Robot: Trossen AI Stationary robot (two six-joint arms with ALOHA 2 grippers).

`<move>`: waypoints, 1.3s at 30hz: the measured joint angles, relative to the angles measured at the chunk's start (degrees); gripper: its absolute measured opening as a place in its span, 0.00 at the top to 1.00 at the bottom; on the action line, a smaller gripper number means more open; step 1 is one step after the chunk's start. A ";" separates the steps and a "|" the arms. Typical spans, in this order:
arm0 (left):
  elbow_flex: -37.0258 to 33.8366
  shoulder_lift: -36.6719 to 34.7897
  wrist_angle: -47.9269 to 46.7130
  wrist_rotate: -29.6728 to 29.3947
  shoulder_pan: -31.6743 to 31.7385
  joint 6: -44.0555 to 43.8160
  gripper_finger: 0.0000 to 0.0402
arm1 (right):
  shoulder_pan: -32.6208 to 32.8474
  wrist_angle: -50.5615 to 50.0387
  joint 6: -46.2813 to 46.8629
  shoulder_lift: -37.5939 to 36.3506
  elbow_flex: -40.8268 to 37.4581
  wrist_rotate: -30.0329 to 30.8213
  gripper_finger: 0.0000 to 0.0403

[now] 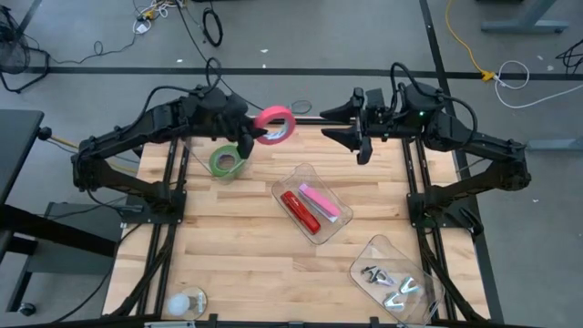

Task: Pick and place Stapler, Stapler remover, tape
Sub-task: Put the pink tape into the top transparent bin

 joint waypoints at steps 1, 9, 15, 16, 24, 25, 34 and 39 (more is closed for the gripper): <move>0.00 0.00 -1.29 -0.46 0.49 -0.10 0.72 | 0.00 -0.18 0.00 -0.01 0.00 0.00 0.43; 0.00 0.00 -8.43 -1.74 3.60 -0.46 0.72 | 0.00 -0.32 0.06 -0.01 0.00 0.00 0.44; 0.00 -0.02 -14.61 -4.45 6.05 -2.32 0.71 | 0.00 -0.32 0.11 -0.01 0.00 0.00 0.45; 0.00 -0.02 -16.37 -5.53 6.68 -2.69 0.71 | 0.00 -0.32 0.13 -0.01 0.00 0.01 0.45; 0.00 -0.02 -28.25 -12.38 12.53 -4.64 0.72 | 0.00 -0.36 0.02 0.58 0.00 0.02 0.45; 0.00 -0.02 -29.06 -12.80 13.21 -4.64 0.71 | 0.00 -0.56 0.04 0.64 0.00 0.02 0.45; -0.06 0.11 -35.18 -15.18 17.76 -5.25 0.71 | 0.00 -2.90 0.02 1.02 0.00 0.02 0.45; -4.16 0.20 -35.68 -15.87 19.15 -6.06 0.71 | 0.00 -2.89 0.00 1.02 0.00 0.02 0.45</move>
